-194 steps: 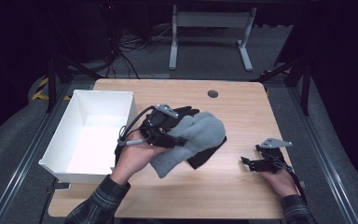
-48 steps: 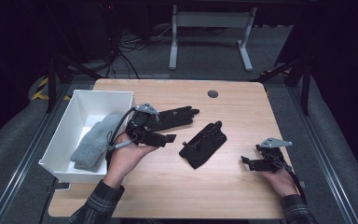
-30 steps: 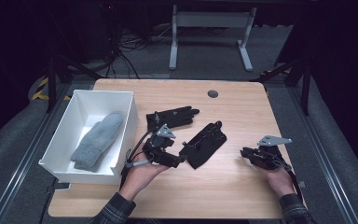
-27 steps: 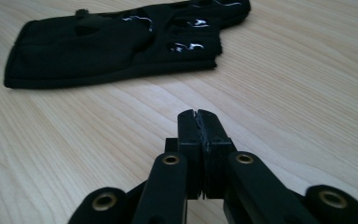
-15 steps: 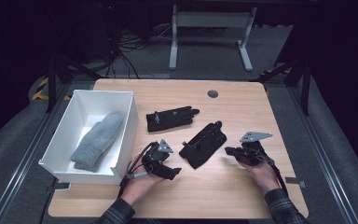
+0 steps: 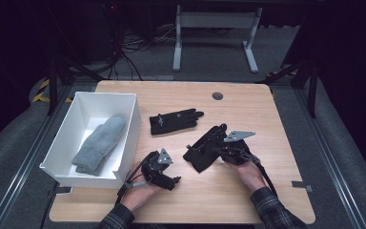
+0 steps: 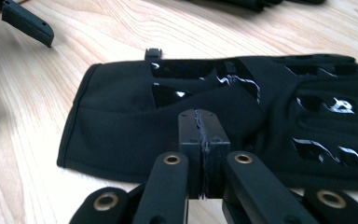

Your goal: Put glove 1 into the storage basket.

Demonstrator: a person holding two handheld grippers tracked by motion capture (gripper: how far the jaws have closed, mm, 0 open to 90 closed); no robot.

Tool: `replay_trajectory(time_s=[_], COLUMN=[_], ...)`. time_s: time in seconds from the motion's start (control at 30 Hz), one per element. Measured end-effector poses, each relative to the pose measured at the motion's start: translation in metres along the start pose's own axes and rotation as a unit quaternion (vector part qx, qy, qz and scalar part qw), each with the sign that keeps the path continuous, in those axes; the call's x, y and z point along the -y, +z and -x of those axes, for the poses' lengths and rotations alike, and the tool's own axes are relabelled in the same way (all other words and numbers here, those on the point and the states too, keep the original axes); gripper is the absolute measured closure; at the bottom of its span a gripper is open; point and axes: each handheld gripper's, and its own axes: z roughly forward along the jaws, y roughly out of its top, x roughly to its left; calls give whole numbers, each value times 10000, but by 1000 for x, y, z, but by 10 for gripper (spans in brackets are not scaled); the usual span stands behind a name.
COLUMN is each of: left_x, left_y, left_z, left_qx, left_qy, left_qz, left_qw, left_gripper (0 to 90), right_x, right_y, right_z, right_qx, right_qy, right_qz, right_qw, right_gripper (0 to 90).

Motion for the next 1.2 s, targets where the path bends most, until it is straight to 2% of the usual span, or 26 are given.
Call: replay_trajectory(time_s=[0.13,0.23,0.33,0.43,0.63,1.2], left_x=[5,4,4,4,4,4], left_y=[2,2,2,3,3,3], left_z=[1,2,2,2,2,2], left_qx=[2,-52,-75,-76,-75,-56], left_qy=[32,-25,-70,-75,-76,-58], left_qz=[163,119,105,109,113,103], left_qw=[9999,9999,9999,9999,9999,9999], left_gripper=[54,26,9,9,6,5], right_x=[-2,-1,1,2,5,29], right_y=[7,7,11,11,4,-32], right_z=[-2,-3,-4,-3,1,16], right_qx=[18,3,4,-9,-28,190], right_qy=[-62,-45,-62,-70,-41,176], right_qz=[-64,-103,-284,-288,-403,-610], right_qw=[10000,9999,9996,9996,9992,9978], right_gripper=[900,900,900,900,900,900])
